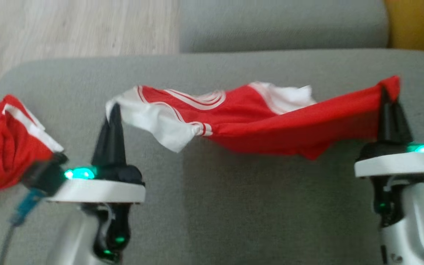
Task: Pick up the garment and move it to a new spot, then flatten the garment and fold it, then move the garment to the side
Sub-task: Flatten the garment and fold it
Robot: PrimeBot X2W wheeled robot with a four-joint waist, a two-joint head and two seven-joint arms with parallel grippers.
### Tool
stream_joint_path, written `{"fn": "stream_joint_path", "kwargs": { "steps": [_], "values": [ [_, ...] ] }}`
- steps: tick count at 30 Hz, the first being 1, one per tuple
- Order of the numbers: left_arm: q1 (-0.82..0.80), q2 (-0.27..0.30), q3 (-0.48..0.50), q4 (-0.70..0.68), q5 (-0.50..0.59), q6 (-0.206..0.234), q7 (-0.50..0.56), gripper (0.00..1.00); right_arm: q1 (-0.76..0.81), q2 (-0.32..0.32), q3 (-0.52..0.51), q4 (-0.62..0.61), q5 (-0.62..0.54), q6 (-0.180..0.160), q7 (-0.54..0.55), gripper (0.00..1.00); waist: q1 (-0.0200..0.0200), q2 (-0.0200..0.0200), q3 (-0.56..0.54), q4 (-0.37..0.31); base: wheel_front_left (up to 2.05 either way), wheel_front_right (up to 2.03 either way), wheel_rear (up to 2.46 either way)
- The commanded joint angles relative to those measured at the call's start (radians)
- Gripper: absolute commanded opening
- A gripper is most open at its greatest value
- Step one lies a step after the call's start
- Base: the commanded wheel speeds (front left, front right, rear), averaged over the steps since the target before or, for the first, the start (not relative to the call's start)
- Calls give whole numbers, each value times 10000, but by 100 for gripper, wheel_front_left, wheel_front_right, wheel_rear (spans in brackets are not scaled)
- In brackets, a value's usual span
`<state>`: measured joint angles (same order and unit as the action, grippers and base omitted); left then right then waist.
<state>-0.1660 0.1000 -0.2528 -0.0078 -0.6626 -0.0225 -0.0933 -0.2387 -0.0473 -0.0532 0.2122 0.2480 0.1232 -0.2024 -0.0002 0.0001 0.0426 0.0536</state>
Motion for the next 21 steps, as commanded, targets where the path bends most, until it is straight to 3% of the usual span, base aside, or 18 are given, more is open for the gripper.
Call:
{"fn": "stream_joint_path", "kwargs": {
  "steps": [1,6,10,16,21],
  "values": [
    [-450,289,509,-1223,-151,127,331,0,-180,-29,132,-1145,-14,75,295,0,2,-1,-507,-254,0,0,0],
    [-1391,718,725,-3849,-411,547,1669,0,-127,-93,98,-3686,-189,75,1705,0,2,-1,-747,-490,0,0,0],
    [-2625,1012,825,-4983,-622,881,2822,0,-335,-158,96,-5342,-308,75,2989,0,2,-1,-738,-591,0,0,0],
    [-4462,1356,611,-4671,-263,1002,3763,0,-1019,-356,53,-6282,-369,75,4554,0,2,-1,-168,-651,0,0,0],
    [-6308,1354,396,-3380,-54,920,4182,0,-2436,-542,145,-5455,-224,75,5426,0,2,-1,1103,-755,0,0,0]
  ]
}}
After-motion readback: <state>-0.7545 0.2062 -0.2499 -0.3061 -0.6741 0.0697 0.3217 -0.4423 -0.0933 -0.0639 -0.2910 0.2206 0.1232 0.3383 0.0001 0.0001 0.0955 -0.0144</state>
